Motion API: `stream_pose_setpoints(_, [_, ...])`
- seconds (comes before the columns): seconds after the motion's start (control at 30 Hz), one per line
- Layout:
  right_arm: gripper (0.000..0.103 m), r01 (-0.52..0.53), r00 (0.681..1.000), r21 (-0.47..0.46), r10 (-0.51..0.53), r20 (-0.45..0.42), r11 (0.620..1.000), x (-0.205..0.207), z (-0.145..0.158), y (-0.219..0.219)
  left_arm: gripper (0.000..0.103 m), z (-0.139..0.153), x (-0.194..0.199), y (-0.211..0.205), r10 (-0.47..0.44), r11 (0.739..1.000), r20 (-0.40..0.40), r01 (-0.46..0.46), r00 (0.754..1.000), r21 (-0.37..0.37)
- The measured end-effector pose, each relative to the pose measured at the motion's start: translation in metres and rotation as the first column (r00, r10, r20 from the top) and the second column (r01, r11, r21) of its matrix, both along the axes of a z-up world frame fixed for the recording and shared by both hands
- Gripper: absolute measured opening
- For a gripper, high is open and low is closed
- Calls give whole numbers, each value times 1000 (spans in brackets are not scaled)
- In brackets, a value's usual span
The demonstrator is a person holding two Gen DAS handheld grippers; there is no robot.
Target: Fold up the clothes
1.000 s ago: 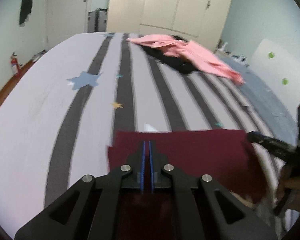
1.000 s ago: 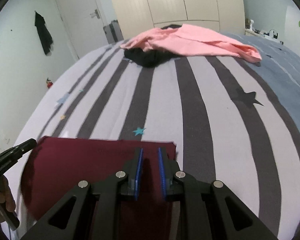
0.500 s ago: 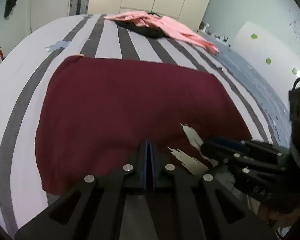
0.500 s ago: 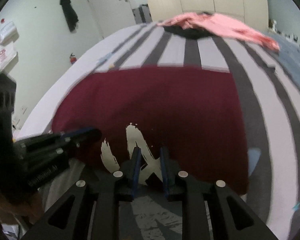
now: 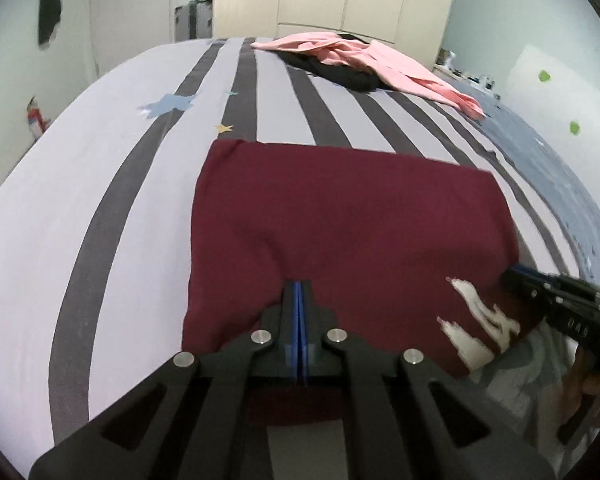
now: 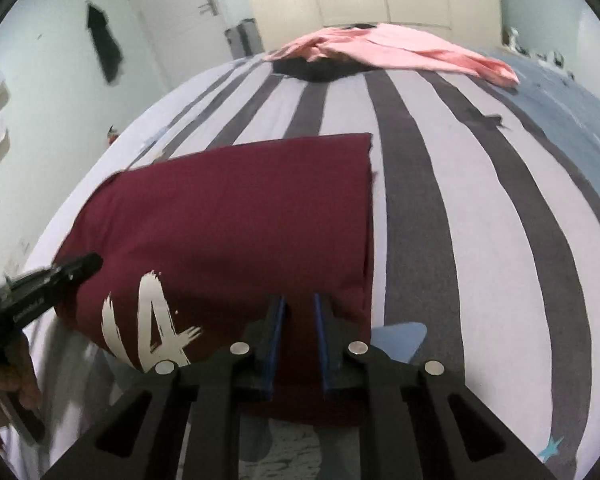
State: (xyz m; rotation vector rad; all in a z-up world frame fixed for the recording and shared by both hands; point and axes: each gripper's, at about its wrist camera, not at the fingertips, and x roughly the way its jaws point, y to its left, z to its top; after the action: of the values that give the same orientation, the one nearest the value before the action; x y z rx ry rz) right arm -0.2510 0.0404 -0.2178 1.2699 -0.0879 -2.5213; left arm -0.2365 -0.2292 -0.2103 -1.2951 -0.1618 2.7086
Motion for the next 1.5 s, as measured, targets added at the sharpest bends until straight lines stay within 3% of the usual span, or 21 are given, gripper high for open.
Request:
stream_pose_setpoints(0.2, [16, 14, 998, -23, -15, -63, 1000, -27, 27, -1, 2, 22, -17, -3, 47, 999, -59, -49, 997, -21])
stream_pose_setpoints(0.3, [16, 13, 997, -10, -13, -79, 1000, -52, 25, -5, 2, 20, -35, -4, 48, 997, -69, -52, 996, -55])
stream_pose_setpoints(0.43, [16, -4, 998, 18, 5, -56, 1000, -85, 9, -7, 3, -6, -49, -8, 49, 996, -30, -51, 998, -79])
stream_pose_setpoints(0.5, [16, -13, 999, 14, 14, -45, 1000, -95, 6, -3, 3, -2, -50, -6, 47, 995, -25, -49, 999, -87])
stream_pose_setpoints(0.6, [17, -2, 999, -15, 1, -37, 1000, -99, 13, 10, 5, 10, -54, -16, 74, 996, -8, -74, 997, -41])
stream_pose_setpoints(0.63, [26, 18, 999, -32, -19, -33, 999, -98, 17, 18, 17, 16, -54, -23, 102, 994, -8, -103, 995, -40])
stream_pose_setpoints(0.67, [38, 37, 999, -50, -39, -28, 998, -96, 21, 25, 37, 20, -54, -29, 126, 991, -4, -126, 992, -34])
stream_pose_setpoints(0.73, [48, 76, 997, -82, -77, -7, 994, -90, 26, 41, 59, 28, -50, -44, 157, 987, 17, -158, 987, 35])
stream_pose_setpoints(0.77, [53, 81, 997, -80, -81, 6, 993, -84, 28, 47, 64, 31, -47, -51, 171, 983, 28, -172, 985, 67])
stream_pose_setpoints(0.87, [59, 80, 996, -91, -76, 43, 993, -62, 29, 60, 66, 33, -38, -54, 149, 986, 55, -153, 987, 72])
stream_pose_setpoints(1.0, [60, 54, 994, -128, -41, 104, 990, -43, 23, 62, 67, 24, -37, -50, 86, 992, 87, -93, 992, 82])
stream_pose_setpoints(1.17, [60, 7, 990, -135, 12, 138, 991, -40, 10, 49, 69, -7, -52, -56, 109, 980, 159, -133, 981, 149])
stream_pose_setpoints(1.33, [60, 49, 985, -157, -22, 169, 986, -36, -3, 49, 72, -17, -51, -64, 89, 968, 188, -129, 978, 217])
stream_pose_setpoints(1.5, [62, 67, 984, -186, -34, 176, 980, -38, -5, 47, 73, -17, -41, -66, 61, 968, 201, -107, 978, 228])
